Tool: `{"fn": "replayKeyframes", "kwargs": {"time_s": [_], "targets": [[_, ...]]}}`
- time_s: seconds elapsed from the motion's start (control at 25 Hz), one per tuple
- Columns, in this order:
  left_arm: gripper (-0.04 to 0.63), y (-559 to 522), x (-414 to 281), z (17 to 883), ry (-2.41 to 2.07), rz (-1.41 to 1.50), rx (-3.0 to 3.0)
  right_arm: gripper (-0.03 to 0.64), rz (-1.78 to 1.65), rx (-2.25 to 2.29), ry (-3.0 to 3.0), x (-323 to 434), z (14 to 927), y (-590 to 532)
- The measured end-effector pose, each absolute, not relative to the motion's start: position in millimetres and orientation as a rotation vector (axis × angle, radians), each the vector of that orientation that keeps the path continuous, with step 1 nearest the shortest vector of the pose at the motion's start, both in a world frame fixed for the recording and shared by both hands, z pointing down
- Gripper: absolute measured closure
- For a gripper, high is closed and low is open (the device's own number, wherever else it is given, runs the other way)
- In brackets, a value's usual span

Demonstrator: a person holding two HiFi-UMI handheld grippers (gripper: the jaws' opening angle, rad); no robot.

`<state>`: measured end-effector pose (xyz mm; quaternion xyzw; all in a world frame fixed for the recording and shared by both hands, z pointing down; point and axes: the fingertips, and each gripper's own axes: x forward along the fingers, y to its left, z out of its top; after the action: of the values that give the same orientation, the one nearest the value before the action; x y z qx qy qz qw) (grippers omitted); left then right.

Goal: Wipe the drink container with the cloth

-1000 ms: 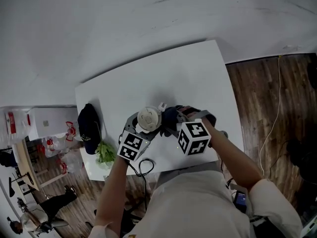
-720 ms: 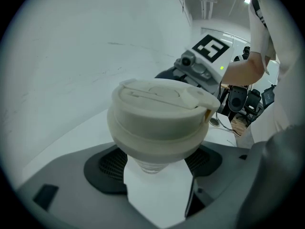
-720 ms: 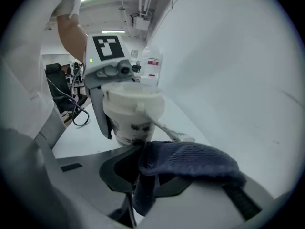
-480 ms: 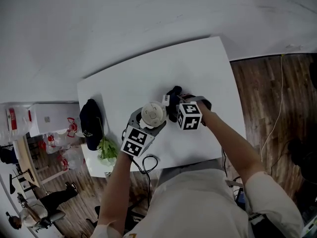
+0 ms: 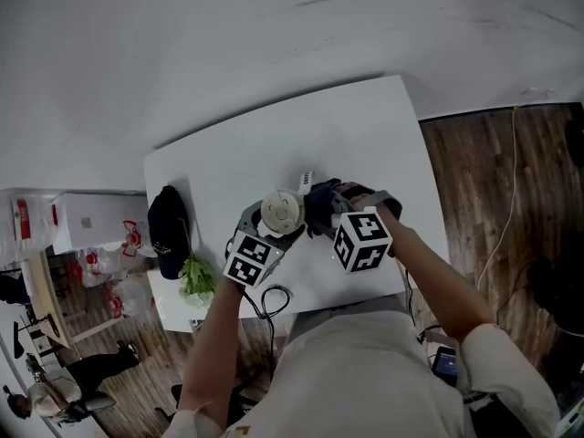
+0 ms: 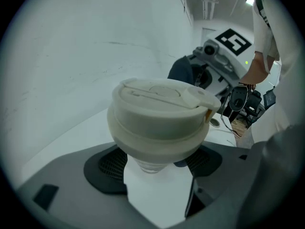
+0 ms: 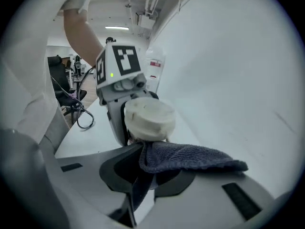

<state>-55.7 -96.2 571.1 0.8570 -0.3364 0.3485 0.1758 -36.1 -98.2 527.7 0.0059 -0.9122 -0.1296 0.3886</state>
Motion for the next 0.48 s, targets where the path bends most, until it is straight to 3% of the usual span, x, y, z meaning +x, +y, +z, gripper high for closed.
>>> {"fn": "replayKeyframes", "kwargs": {"time_s": [0.28,0.48], "targets": [[0.213,-96,-55,570,-0.943,0.971,2.444,0.532,-0.507,-0.074,-2.248,-42,529,-122],[0.213,-97,-54,571,-0.943,0.976,2.436,0.535,-0.307,-0.127,-2.291,-49,574,-134]]}}
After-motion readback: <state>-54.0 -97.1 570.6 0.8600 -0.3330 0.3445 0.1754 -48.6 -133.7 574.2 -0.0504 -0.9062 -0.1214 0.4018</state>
